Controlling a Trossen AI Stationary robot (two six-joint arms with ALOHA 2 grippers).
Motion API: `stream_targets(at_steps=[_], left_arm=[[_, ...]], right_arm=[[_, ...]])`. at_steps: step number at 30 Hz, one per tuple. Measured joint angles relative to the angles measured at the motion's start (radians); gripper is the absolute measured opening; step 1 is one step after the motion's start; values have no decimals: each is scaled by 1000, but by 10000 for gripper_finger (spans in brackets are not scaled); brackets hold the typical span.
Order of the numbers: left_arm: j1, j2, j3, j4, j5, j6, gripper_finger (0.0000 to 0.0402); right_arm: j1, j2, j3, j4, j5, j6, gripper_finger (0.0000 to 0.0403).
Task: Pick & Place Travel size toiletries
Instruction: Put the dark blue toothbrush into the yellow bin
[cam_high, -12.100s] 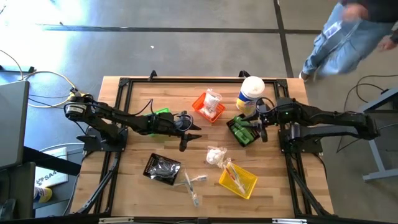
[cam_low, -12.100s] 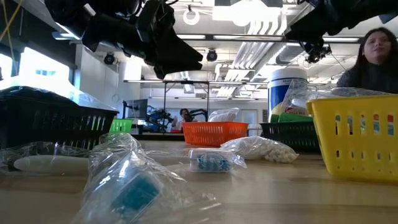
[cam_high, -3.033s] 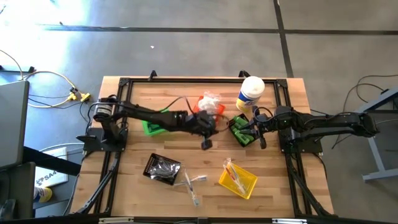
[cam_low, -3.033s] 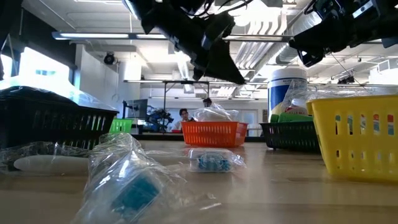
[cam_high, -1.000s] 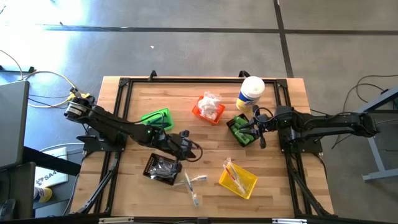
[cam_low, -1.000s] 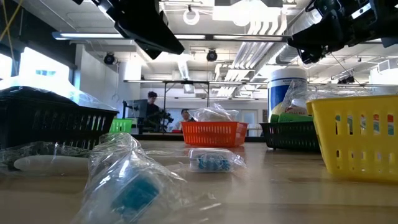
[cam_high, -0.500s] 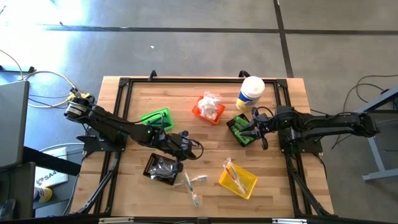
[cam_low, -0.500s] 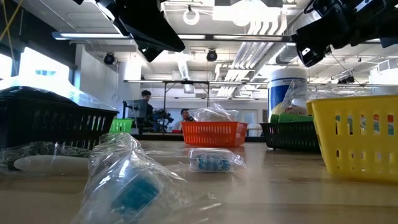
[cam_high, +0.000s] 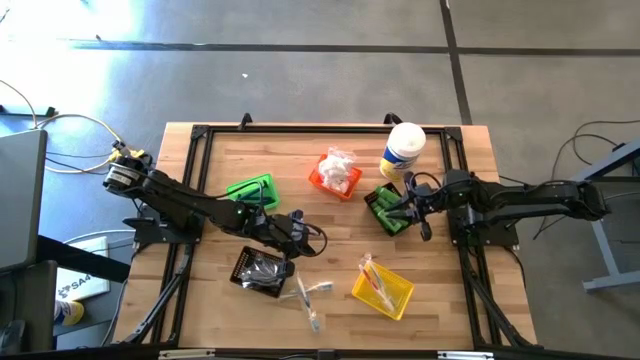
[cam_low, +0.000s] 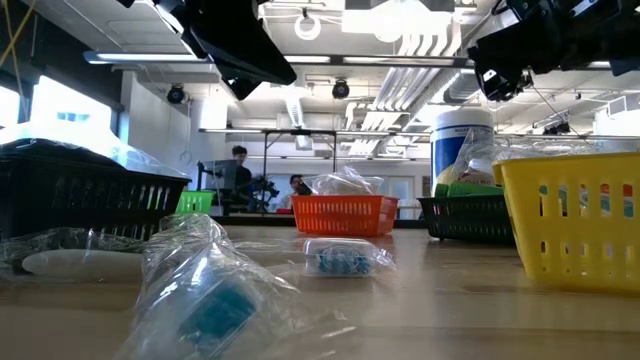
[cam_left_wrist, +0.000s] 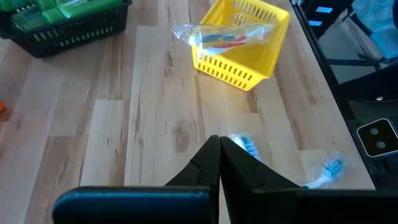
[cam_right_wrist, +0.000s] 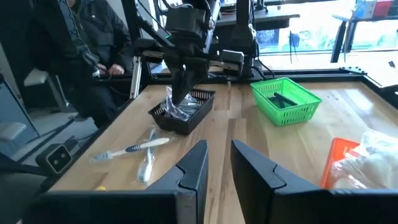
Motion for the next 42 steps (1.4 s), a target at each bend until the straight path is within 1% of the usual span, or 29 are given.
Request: stream_targets(at_steps=[7,26,32,38,40,42], left_arm=[[0,0,0,9,-2,0,1],[0,0,0,24,-11,-3,1],[-10,46,2,31,-87,-127,1],[-7,122,1,22,-91,-266,1],[-7,125,1,22,-66,-298,1],[-7,125,2,22,-16,-327,1]], right_arm=[[0,0,0,-67,2,2,61],[0,0,0,-68,2,9,61],[0,0,0,-67,2,7,61],[0,0,0,-68,3,7,61],[0,0,0,-68,2,7,61],[0,0,0,-68,2,7,61]])
